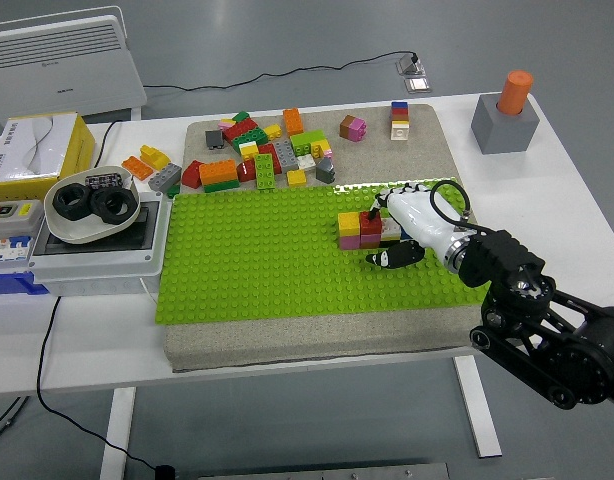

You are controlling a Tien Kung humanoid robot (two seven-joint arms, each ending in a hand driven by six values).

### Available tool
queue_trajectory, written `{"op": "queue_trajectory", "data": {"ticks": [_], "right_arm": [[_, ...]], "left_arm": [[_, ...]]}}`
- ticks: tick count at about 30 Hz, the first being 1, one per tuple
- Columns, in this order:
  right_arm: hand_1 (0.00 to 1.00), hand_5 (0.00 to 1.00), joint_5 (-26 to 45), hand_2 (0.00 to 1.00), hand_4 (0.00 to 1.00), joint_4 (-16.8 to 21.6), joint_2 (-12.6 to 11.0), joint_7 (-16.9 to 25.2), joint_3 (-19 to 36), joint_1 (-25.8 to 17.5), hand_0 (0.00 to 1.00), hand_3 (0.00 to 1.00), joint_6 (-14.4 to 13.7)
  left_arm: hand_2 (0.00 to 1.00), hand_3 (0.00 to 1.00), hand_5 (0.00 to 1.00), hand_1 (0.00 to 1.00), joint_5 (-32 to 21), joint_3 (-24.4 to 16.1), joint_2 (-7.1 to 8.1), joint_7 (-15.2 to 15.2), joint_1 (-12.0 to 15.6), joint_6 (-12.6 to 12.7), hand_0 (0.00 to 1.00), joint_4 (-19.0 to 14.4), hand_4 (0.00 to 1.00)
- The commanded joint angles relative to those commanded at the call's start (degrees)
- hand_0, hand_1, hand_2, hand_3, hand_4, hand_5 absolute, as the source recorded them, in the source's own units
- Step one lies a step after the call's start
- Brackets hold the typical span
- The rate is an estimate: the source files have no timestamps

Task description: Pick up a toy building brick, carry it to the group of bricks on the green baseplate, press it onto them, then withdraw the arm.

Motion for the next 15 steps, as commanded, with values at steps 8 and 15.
{"op": "queue_trajectory", "data": {"ticks": [8,15], "right_arm": [[0.916,0.352,0.04,0.893,0.896,-0.02,-0.12,-0.01,0.04,-0.17,0.998,0.650,-0.01],[0.917,0.356,0.14,0.891,0.896,-0.10,-0.17,-0.02,-0.06,-0.26,0.998,0.648,-0.01]], "left_arm": [[0.502,0.610,0.587,0.593,0.01,-0.03,-0.03,-0.03,-0.01,0.08,0.716,0.00,0.661],[0.502,0.610,0.588,0.593,-0.01,-0.05,-0.04,-0.05,0.00,0.13,0.717,0.00,0.661]]}}
